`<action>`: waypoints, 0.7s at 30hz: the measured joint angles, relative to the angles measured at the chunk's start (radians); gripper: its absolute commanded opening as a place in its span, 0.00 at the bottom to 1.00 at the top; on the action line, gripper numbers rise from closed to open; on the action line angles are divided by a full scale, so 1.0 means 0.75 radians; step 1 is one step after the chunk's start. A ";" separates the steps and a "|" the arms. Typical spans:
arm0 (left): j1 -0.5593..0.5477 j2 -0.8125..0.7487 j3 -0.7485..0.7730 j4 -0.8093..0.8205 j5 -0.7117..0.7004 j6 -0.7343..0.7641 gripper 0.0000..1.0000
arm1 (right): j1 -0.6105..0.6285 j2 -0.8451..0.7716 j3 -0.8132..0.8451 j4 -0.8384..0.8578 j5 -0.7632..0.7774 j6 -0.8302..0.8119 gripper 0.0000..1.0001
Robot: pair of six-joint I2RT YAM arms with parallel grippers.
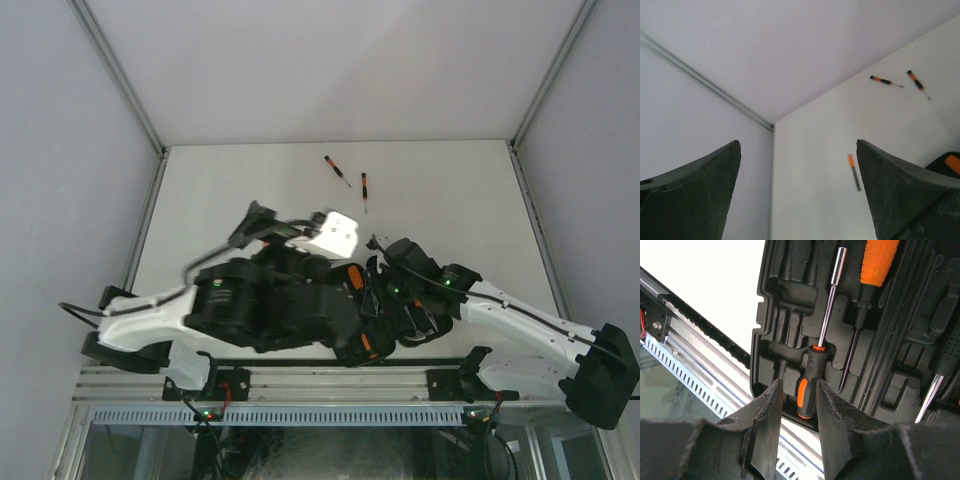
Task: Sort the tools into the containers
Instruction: Place the screwdriver in the storage box.
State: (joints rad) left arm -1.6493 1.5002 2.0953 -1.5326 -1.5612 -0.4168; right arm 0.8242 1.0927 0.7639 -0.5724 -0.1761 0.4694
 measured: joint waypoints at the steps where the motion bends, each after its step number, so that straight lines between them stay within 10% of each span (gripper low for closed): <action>1: 0.004 0.054 0.031 0.003 0.001 0.055 1.00 | 0.000 -0.011 0.000 -0.007 0.004 0.005 0.33; 7: 0.012 0.176 0.049 0.119 0.085 0.313 1.00 | 0.001 -0.092 -0.001 -0.037 0.033 0.035 0.33; 14: 0.026 -0.694 -0.757 1.251 0.621 0.769 1.00 | 0.001 -0.136 -0.006 -0.040 0.050 0.064 0.33; 21: 0.345 -0.938 -0.754 1.746 0.916 0.800 1.00 | 0.001 -0.165 -0.007 -0.042 0.060 0.089 0.33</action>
State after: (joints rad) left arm -1.3903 0.7963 1.5295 -0.2234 -0.8742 0.1829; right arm 0.8246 0.9688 0.7589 -0.6041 -0.1314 0.5358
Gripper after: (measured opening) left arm 0.998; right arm 0.331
